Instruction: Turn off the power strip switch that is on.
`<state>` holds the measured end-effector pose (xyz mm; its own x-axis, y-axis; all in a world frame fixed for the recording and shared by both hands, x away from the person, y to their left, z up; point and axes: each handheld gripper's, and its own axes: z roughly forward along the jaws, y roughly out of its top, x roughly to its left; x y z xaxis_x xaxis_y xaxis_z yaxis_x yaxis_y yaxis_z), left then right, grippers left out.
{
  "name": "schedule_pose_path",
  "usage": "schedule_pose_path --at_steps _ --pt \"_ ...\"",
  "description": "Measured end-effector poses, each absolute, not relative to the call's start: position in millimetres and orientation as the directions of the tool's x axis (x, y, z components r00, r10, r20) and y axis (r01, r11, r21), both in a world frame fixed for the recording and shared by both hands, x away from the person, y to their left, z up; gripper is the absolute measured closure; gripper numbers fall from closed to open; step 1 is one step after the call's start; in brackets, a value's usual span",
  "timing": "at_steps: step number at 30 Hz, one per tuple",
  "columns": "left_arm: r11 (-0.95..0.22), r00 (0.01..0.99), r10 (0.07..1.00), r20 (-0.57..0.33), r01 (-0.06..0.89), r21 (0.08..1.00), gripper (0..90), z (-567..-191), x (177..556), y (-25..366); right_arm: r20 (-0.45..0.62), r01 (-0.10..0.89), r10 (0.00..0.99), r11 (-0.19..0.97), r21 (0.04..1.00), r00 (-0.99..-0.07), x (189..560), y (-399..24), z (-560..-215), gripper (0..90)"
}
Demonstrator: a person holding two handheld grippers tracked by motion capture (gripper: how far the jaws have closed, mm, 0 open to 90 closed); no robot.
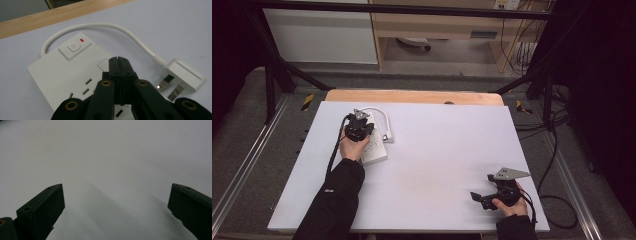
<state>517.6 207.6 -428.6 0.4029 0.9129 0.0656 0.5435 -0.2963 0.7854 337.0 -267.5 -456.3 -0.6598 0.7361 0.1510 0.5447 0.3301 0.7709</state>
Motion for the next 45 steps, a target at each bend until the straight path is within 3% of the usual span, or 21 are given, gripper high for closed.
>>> schedule_pose_path --at_steps 45 --pt "-0.314 0.425 0.903 0.071 0.536 0.783 90.0 -434.5 519.5 206.2 0.153 0.547 0.738 0.328 0.771 -0.658 336.5 -267.4 -455.7 1.4"
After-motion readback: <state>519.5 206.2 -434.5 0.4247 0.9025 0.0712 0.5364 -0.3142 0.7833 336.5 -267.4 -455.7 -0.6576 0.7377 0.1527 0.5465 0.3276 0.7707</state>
